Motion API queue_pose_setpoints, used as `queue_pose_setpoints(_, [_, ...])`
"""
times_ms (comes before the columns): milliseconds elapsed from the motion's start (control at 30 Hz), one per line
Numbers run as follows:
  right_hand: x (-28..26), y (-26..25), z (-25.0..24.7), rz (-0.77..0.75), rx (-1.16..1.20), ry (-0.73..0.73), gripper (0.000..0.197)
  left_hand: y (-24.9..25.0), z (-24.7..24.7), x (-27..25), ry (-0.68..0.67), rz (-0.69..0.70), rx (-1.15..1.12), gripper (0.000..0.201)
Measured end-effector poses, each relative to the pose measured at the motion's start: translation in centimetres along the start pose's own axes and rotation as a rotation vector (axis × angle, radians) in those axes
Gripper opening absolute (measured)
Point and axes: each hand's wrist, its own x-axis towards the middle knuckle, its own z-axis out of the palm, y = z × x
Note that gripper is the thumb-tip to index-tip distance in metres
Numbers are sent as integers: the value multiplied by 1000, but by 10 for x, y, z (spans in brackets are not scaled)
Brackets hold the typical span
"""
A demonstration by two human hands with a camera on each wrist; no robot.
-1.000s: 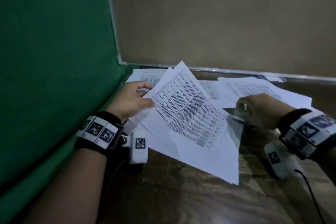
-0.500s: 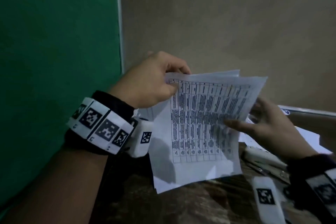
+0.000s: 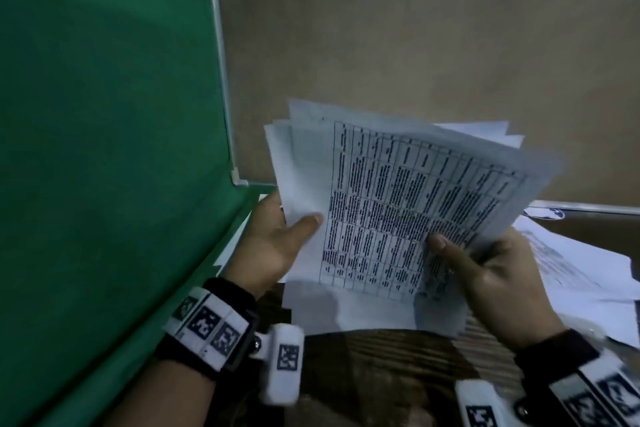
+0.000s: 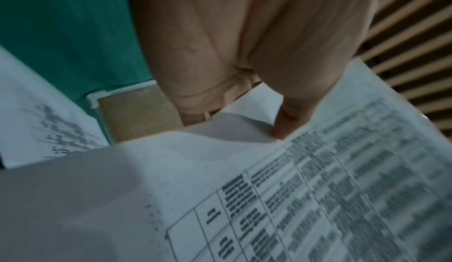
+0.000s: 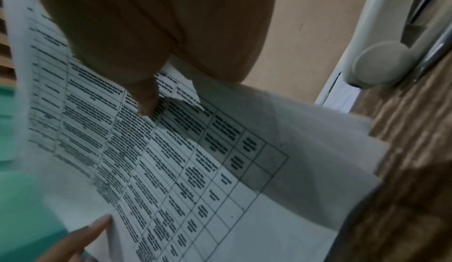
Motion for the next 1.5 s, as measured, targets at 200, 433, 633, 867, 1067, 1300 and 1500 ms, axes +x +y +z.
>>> queue_pose_setpoints(200, [-1,6,-2,-66,80,23,43,7,9,-7,49,126,58,59])
queue_pose_setpoints(433, [-2,10,2,-58,148,68,42,10,18,-12,91,180,52,49])
queue_pose_setpoints(633, [-5,19,3,74,157,0,49,5,20,-13,31,99,27,40])
queue_pose_setpoints(867, [-6,26,0,106,233,-21,39,6,25,-12,45,42,-21,45])
queue_pose_setpoints(1067, [-4,20,-1,25,181,36,30,7,28,-12,80,52,-18,36])
queue_pose_setpoints(1300, [-5,29,-2,130,133,-39,26,-3,30,-16,5,-97,76,30])
queue_pose_setpoints(1500, [-5,27,-7,219,48,-17,22,-3,26,-13,41,-84,117,32])
